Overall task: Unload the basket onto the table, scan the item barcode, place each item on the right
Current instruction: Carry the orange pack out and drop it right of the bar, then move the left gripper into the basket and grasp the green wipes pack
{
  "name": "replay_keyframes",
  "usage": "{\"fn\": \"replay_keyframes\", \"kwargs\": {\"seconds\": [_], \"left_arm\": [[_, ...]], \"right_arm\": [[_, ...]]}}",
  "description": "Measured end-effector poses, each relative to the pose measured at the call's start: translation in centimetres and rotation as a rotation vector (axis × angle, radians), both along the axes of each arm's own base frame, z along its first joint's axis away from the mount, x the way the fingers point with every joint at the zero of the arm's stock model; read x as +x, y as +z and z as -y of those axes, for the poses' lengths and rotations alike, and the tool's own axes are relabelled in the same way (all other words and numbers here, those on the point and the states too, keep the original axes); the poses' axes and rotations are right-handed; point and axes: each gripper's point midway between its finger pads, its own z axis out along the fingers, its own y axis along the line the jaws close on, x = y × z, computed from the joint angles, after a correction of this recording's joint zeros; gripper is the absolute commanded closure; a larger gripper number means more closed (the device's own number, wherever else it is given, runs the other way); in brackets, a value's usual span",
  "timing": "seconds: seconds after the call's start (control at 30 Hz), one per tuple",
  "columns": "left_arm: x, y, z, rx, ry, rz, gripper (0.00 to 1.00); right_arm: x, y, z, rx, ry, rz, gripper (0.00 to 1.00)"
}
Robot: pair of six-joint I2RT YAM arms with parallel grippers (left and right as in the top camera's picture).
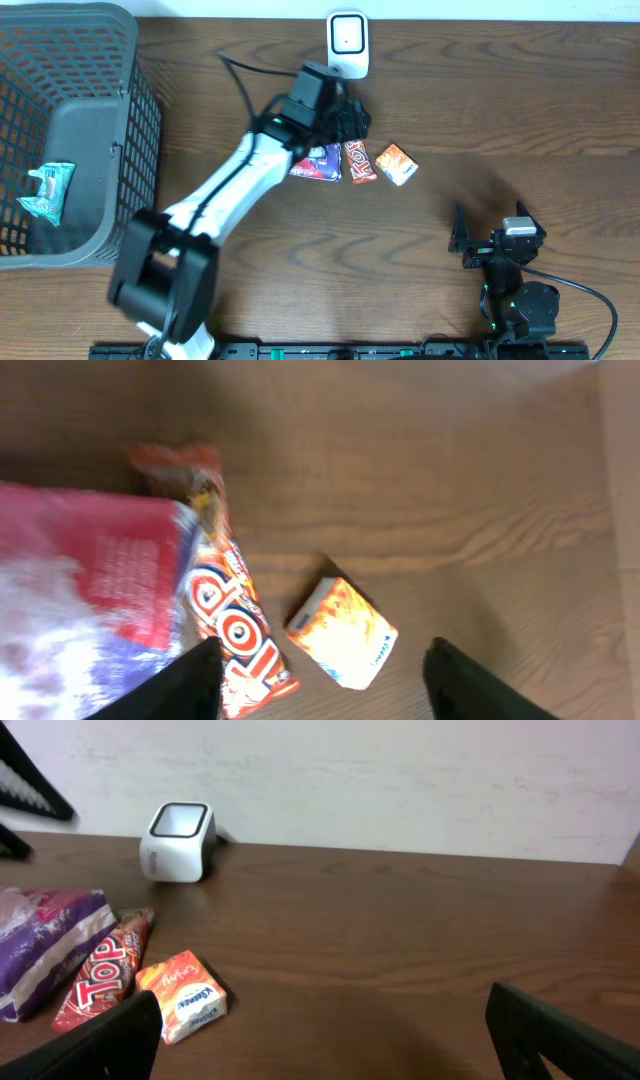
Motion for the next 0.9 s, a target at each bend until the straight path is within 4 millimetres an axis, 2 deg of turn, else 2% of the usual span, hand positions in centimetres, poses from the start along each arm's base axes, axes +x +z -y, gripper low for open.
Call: {"fn": "replay_keyframes", "kwargs": {"seconds": [0.1, 0.2, 0.33, 0.37, 0.43, 0.5, 0.57, 0.63, 0.7, 0.9], "left_arm": [[0.6, 4.4, -1.9, -0.041, 0.039, 0.084, 0.25], [0.6, 11.0, -4.7, -0.099, 0.088, 0.216, 0.21], [-0.5, 18.7, -9.3, -0.148, 0.163, 0.391, 0.19], [-0.9, 20.7, -11.0, -0.151, 0.189, 0.444, 0.16], [-1.6, 23.8, -14.4, -0.145, 0.250, 0.534, 0.15], [-2.4, 26.2, -17.9, -0.134, 0.325, 0.604, 0.15], [-3.2, 28.2, -22.3, -0.104, 0.425, 0.673, 0.15], [-3.9, 29.2, -26.2, -0.049, 0.511, 0.714, 0.14], [-4.6, 28.7, -30.3, 0.026, 0.608, 0.706, 0.14], [-6.0, 24.1, -40.1, 0.198, 0.883, 0.538, 0.14]], "right_arm": [[0.0, 0.0, 0.0, 0.000, 0.000, 0.000, 0.01], [0.0, 0.0, 0.0, 0.000, 0.000, 0.000, 0.01], [0.0, 0.0, 0.0, 0.000, 0.000, 0.000, 0.01], [0.0, 0.0, 0.0, 0.000, 0.000, 0.000, 0.01], [0.0, 0.0, 0.0, 0.000, 0.000, 0.000, 0.01], [0.0, 0.0, 0.0, 0.000, 0.000, 0.001, 0.01], [0.0, 0.0, 0.0, 0.000, 0.000, 0.000, 0.01], [0.0, 0.0, 0.0, 0.000, 0.000, 0.000, 0.01], [0.0, 0.0, 0.0, 0.000, 0.000, 0.000, 0.01], [0.0, 0.0, 0.0, 0.000, 0.000, 0.000, 0.01]]}}
